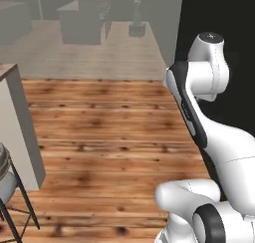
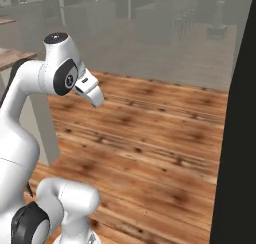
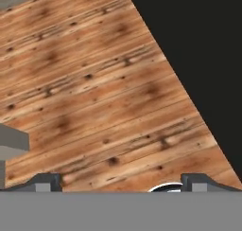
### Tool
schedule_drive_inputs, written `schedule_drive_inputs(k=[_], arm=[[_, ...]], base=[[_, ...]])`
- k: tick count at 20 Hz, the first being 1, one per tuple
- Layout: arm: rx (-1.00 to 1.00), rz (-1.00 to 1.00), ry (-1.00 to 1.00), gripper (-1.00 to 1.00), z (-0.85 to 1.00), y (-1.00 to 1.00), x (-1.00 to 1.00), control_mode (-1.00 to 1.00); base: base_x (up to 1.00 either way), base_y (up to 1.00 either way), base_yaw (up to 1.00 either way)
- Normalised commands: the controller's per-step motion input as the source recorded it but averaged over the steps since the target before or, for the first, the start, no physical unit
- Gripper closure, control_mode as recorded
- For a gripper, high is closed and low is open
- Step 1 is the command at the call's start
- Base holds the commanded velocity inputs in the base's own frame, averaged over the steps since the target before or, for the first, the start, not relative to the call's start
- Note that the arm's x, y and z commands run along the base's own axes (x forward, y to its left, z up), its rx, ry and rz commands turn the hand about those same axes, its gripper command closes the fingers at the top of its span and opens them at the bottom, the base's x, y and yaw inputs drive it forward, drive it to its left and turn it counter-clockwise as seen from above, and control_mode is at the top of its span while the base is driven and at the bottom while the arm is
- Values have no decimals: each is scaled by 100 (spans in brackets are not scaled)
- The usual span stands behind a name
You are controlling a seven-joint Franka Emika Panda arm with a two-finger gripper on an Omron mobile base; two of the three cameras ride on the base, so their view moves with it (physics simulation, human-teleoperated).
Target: Move the bowls from the cabinet to the plates on the dining table.
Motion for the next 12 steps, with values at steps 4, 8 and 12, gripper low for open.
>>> schedule_drive_inputs(k=[4,8,12], arm=[[0,0,0,-100,0,0,0,100],[0,0,0,-100,0,0,0,100],[0,0,0,-100,0,0,0,100]], base=[[100,12,25],[100,12,29],[100,3,34]])
